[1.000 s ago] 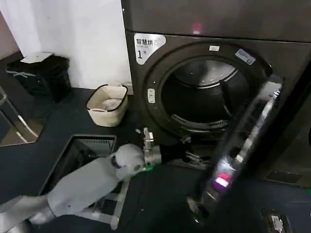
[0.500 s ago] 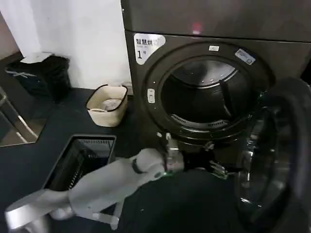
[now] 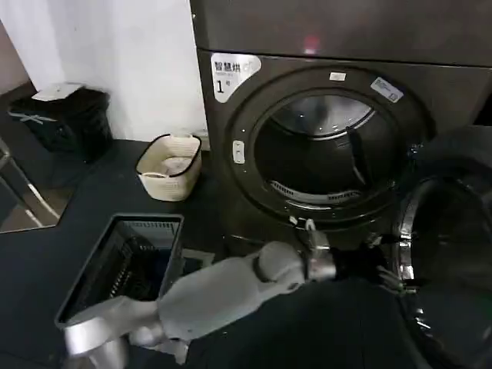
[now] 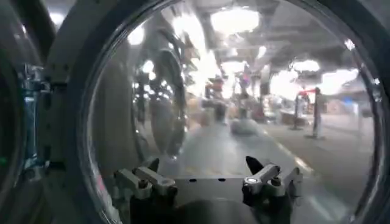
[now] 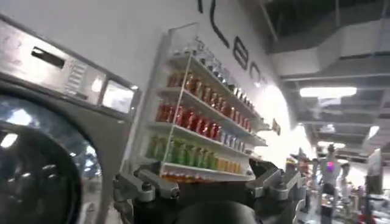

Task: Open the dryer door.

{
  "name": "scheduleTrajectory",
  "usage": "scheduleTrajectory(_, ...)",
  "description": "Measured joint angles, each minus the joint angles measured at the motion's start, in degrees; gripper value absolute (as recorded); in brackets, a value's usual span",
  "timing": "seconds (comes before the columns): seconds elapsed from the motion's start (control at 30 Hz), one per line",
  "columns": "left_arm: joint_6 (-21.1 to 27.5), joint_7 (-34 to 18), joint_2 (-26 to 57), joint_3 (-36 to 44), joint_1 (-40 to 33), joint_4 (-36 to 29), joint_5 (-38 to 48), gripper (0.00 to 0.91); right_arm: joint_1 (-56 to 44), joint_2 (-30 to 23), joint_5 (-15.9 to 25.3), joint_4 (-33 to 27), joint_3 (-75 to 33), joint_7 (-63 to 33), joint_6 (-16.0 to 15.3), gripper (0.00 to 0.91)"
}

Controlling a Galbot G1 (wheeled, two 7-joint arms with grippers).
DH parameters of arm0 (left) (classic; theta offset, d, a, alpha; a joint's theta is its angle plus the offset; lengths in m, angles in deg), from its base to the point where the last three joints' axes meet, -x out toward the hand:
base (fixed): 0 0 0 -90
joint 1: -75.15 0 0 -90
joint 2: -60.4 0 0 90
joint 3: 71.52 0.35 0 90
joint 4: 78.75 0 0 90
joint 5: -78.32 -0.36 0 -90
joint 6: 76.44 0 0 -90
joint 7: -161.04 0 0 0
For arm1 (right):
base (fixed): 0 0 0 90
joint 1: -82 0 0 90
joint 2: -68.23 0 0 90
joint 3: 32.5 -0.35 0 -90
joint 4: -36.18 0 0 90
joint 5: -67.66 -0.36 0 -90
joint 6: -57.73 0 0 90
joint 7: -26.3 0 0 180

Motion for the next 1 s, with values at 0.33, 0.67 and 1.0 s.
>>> scheduleTrajectory(0.33,-1.3,-0.9,-6.9,-1.9,-0.9,6.5,-2.7,0.907,0.1,-0.2,0.0,0.1,-1.6,-0.6,-0.1,0.907)
scheduleTrajectory(0.67,-2.3,-1.3,-10.0,-2.3,0.0,10.0,-4.6,0.907,-0.6,0.2,-0.1,-0.5,-3.1,-0.6,-0.1,0.907)
scheduleTrajectory(1.0,-2.1,-2.0,-10.0,-2.2,-0.2,10.2,-4.4,0.907,-1.0,0.6,-0.1,-0.9,-4.2,-0.9,0.5,0.907)
